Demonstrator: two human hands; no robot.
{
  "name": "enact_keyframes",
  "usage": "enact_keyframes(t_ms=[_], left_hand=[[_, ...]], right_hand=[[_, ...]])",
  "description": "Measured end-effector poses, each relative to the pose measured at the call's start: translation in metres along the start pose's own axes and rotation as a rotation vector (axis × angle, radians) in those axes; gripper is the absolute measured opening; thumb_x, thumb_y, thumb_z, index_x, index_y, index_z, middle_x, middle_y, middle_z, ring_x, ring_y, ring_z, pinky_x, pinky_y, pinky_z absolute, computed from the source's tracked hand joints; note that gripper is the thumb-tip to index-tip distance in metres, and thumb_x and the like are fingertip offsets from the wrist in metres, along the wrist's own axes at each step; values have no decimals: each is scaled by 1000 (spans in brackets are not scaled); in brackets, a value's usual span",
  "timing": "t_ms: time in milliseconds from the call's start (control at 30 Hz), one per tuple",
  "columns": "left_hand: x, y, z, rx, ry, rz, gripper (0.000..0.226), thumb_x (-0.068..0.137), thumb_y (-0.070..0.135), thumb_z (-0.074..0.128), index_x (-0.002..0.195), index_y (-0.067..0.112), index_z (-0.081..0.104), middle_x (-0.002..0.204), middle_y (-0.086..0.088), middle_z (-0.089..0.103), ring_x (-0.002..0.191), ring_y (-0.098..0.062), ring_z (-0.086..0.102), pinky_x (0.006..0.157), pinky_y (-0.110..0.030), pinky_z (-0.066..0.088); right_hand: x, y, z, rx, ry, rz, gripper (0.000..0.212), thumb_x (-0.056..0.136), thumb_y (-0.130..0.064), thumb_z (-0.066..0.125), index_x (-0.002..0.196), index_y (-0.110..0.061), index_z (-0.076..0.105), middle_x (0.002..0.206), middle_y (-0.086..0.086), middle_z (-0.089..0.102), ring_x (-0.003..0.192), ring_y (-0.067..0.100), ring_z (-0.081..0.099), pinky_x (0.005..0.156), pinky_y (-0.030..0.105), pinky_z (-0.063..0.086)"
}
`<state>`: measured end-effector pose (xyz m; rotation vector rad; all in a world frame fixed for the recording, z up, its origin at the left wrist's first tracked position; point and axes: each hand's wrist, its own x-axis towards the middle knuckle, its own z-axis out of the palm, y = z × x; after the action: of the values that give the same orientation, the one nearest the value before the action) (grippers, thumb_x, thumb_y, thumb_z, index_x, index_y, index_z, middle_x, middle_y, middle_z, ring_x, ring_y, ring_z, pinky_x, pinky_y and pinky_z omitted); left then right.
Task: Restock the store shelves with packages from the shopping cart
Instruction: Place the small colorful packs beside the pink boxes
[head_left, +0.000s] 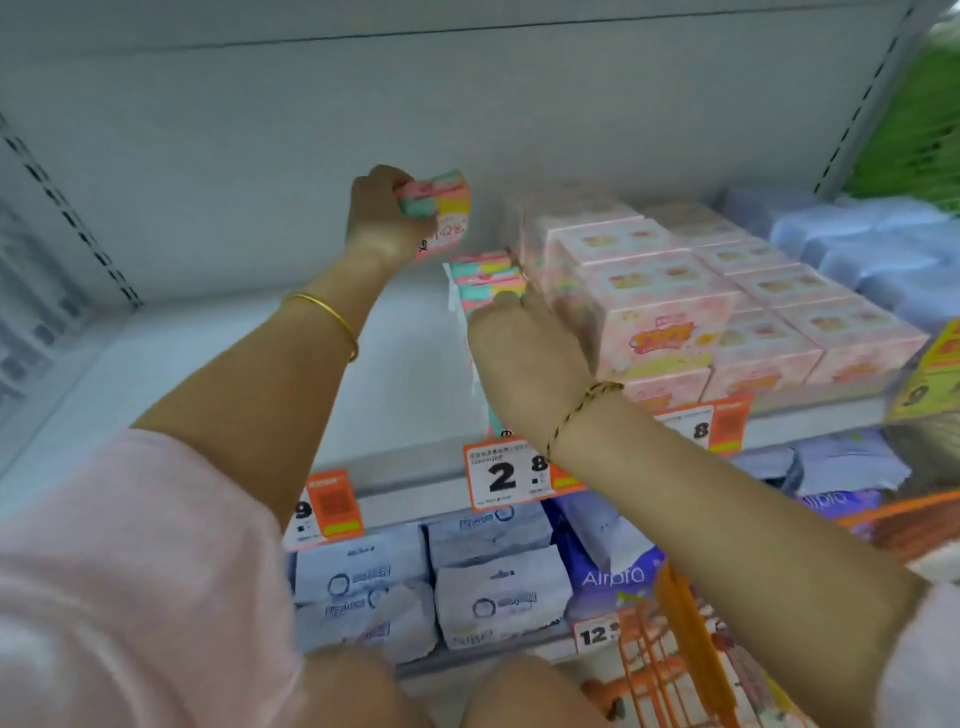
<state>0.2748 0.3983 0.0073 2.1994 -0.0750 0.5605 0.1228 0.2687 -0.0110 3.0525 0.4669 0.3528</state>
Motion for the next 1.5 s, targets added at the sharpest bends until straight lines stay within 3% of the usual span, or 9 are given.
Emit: enact_keyframes(t_ms=[167, 300, 433, 667, 800, 933, 1133, 1334, 1500], left_hand=[[31, -20, 31, 53, -49, -40, 45, 79, 8, 65, 121, 1, 50, 124, -17, 53, 112, -29, 53, 91, -33, 46], [33, -23, 48, 26, -115, -71, 47, 82, 3, 62, 126, 0, 47, 128, -16, 52, 116, -27, 51, 88, -24, 41], [27, -21, 60, -45, -244, -105, 47, 86, 4, 59, 131, 6, 45, 133, -13, 50, 119, -26, 50, 96, -26, 41], [23, -19, 65, -14, -388, -225, 37, 95, 6, 39, 130, 14, 50, 130, -11, 54, 114, -26, 55, 92, -32, 46], [20, -15, 66, 29, -430, -248, 39, 100, 12, 30, 135, 14, 45, 135, -8, 51, 118, -23, 52, 90, -25, 39], [8, -8, 55, 85, -448, -238, 42, 101, 21, 31, 142, 17, 37, 146, -5, 40, 130, -23, 42, 106, -28, 31], [-63, 30, 19, -27, -253, -81, 57, 78, 31, 38, 126, 7, 56, 133, -12, 54, 122, -27, 50, 103, -34, 40], [-192, 75, 7, -198, 35, 258, 34, 80, 14, 46, 108, 10, 65, 111, -5, 62, 103, -24, 55, 92, -38, 43], [-281, 110, 43, -133, -219, 519, 36, 80, 16, 39, 103, 7, 64, 108, -8, 60, 102, -23, 52, 89, -31, 37]], right_hand=[[0, 2, 0, 55, -13, 12, 66, 60, 3, 13, 112, 1, 53, 118, 20, 50, 117, 35, 42, 82, 41, 44], [9, -2, 0, 59, 141, 71, 52, 56, 1, 17, 68, -1, 68, 71, 16, 62, 74, 35, 62, 50, 31, 48], [3, 4, -1, 46, -18, -19, 61, 68, 7, 14, 116, 1, 51, 120, 18, 49, 120, 35, 40, 83, 42, 43], [2, 3, -3, 35, -18, -28, 68, 62, 1, 11, 119, 0, 49, 124, 17, 46, 123, 35, 36, 84, 42, 42], [1, 3, -2, 32, -30, -12, 51, 79, 9, 21, 120, 1, 48, 125, 18, 45, 123, 35, 36, 86, 43, 42], [-1, 1, -2, 4, -32, -5, 45, 82, 9, 26, 119, 1, 49, 125, 21, 47, 121, 37, 39, 94, 44, 40], [-31, 3, -28, 67, 8, -12, 41, 86, 8, 37, 125, -3, 45, 130, 15, 42, 123, 32, 39, 88, 39, 41], [-110, 50, -52, 118, -5, -55, 51, 79, 6, 49, 126, -15, 50, 119, 7, 48, 110, 29, 52, 83, 40, 49], [-175, 134, -33, 153, -145, 154, 31, 88, -8, 50, 116, -12, 61, 118, 13, 61, 112, 29, 54, 92, 35, 39]])
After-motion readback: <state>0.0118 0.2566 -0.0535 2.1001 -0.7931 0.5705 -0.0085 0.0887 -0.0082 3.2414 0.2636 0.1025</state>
